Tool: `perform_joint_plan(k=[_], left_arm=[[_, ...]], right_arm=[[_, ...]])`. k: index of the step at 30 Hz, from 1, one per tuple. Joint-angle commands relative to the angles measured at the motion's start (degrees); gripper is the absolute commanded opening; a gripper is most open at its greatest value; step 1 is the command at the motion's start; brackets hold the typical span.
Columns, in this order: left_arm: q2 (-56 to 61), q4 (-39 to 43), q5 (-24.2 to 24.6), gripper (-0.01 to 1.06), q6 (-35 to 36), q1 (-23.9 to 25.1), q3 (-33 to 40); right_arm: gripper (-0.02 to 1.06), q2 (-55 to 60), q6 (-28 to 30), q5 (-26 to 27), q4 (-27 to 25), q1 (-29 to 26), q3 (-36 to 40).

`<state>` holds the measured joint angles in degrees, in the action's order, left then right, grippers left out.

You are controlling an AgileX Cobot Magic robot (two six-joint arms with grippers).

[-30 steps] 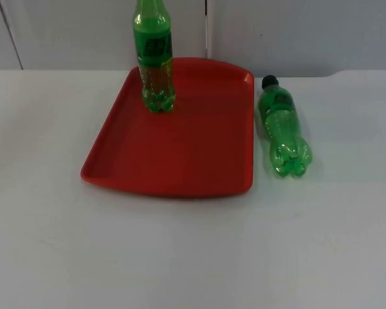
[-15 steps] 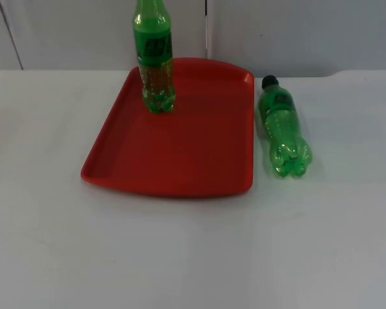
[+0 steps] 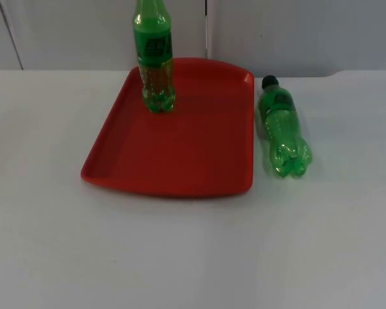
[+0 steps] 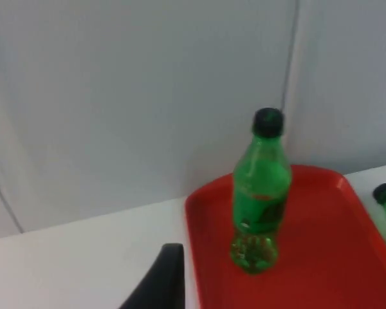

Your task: Place the bottle upright on the tray.

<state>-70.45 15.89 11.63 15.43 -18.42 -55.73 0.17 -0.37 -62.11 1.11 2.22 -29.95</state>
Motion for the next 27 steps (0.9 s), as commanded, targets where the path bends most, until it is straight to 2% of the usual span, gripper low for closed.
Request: perform_joint_plan(k=[1,6,19,23,27], left_arm=[[1.2,-1.0,0.9,1.05,-0.2,-1.5,0.2],[3.1,-3.2,6.1,1.05,-0.2,-1.9,0.5],[15.8,-4.8,6.2,1.05,-0.2,-1.9,12.0],[21.5,-6.1,10.4,1.05,-0.2,-1.9,14.6],[26.0,-6.1,11.8,1.05,-1.3,-1.9,16.7]], right_arm=[[1.05,-0.2,-0.1,0.4,-0.1,-0.5,0.4],[1.05,-0.2,-0.1,0.4,-0.1,-0.5,0.4],[1.05,-0.2,-0.1,0.4,-0.1,-0.5,0.4],[1.05,-0.2,-0.1,0.4,-0.1,-0.5,0.4],[1.05,-0.2,-0.1,0.4,-0.1,-0.5,0.4]])
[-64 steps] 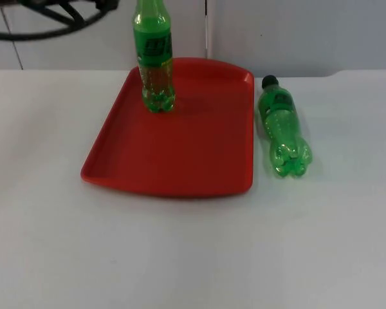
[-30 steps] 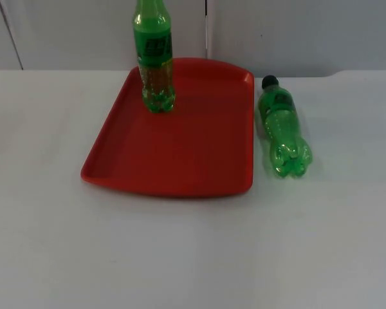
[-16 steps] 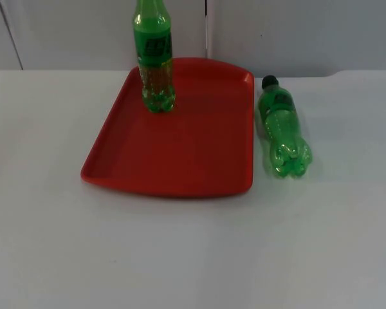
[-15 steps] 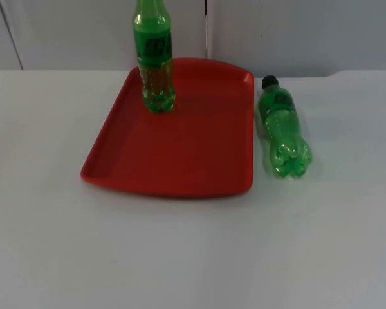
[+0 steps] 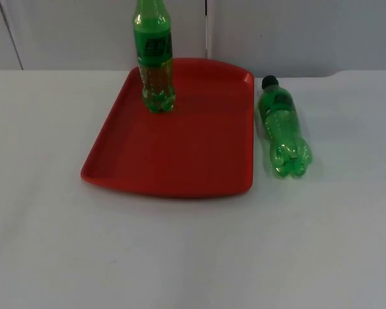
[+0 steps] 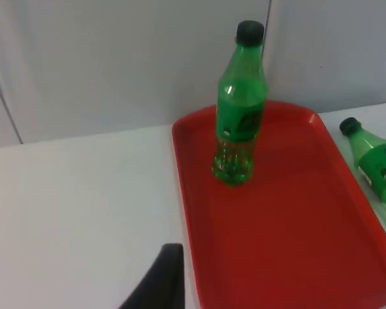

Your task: Place the bottle upright on the tray.

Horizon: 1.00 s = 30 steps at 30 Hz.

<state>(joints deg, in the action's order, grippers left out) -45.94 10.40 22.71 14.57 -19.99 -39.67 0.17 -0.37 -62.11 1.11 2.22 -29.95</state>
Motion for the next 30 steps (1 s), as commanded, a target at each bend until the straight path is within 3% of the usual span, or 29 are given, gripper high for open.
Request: perform_joint_plan(k=[1,18,30], left_arm=[[2.9,-0.8,1.8,1.05,-0.8,-0.3,1.2],[24.2,-2.5,21.8,1.05,-3.9,-0.3,1.4],[41.0,-4.0,27.9,1.05,-4.2,-0.3,7.4]], right_arm=[[1.05,-0.2,-0.1,0.4,-0.1,-0.5,0.4],[1.05,-0.2,-0.1,0.4,-0.1,-0.5,0.4],[1.05,-0.2,-0.1,0.4,-0.1,-0.5,0.4]])
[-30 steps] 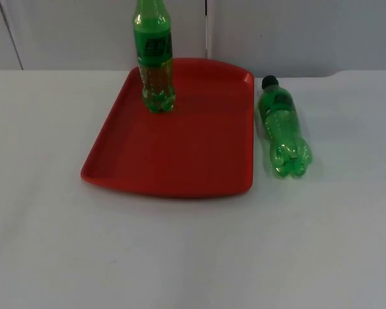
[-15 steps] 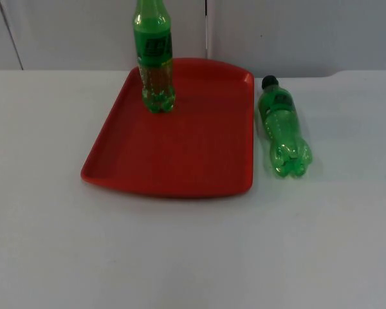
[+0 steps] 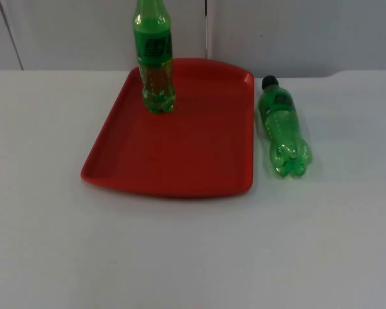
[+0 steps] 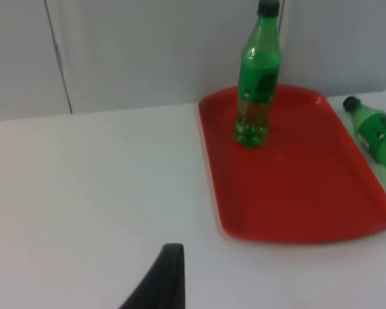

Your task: Place the bottle upright on the tray.

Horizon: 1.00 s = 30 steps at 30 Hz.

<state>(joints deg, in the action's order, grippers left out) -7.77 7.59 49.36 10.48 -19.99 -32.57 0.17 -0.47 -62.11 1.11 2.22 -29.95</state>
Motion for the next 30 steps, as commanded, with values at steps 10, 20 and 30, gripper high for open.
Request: perform_joint_plan(k=[10,20,30], left_arm=[[7.8,-3.2,9.3,1.05,-5.7,-0.3,0.3],[7.8,-5.0,11.3,1.05,-8.7,-0.3,3.4],[7.8,-5.2,12.2,1.05,-9.6,-0.3,4.3]], right_arm=[[1.05,-0.2,0.0,0.4,-0.1,-0.5,0.4],[1.05,-0.2,0.0,0.4,-0.1,-0.5,0.4],[1.05,-0.2,0.0,0.4,-0.1,-0.5,0.4]])
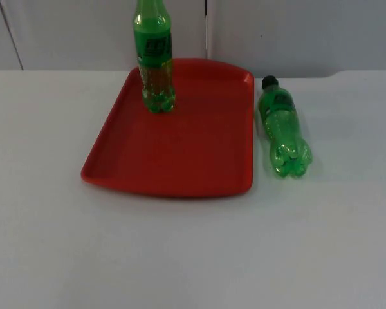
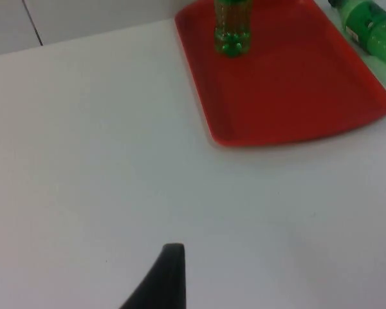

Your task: Place the bottle upright on the tray.

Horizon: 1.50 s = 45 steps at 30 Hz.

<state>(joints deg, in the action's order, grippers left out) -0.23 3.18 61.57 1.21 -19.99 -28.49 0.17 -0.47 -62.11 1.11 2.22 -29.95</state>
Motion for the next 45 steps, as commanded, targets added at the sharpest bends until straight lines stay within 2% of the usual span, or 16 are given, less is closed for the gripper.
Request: perform_joint_plan(k=[1,45], left_arm=[[0.2,-0.8,0.0,1.05,-0.3,-0.3,0.2],[0.2,-1.4,0.0,1.05,-0.8,-0.3,0.2]], right_arm=[[1.05,-0.2,0.0,0.4,-0.1,-0.5,0.4],[1.05,-0.2,0.0,0.4,-0.1,-0.5,0.4]])
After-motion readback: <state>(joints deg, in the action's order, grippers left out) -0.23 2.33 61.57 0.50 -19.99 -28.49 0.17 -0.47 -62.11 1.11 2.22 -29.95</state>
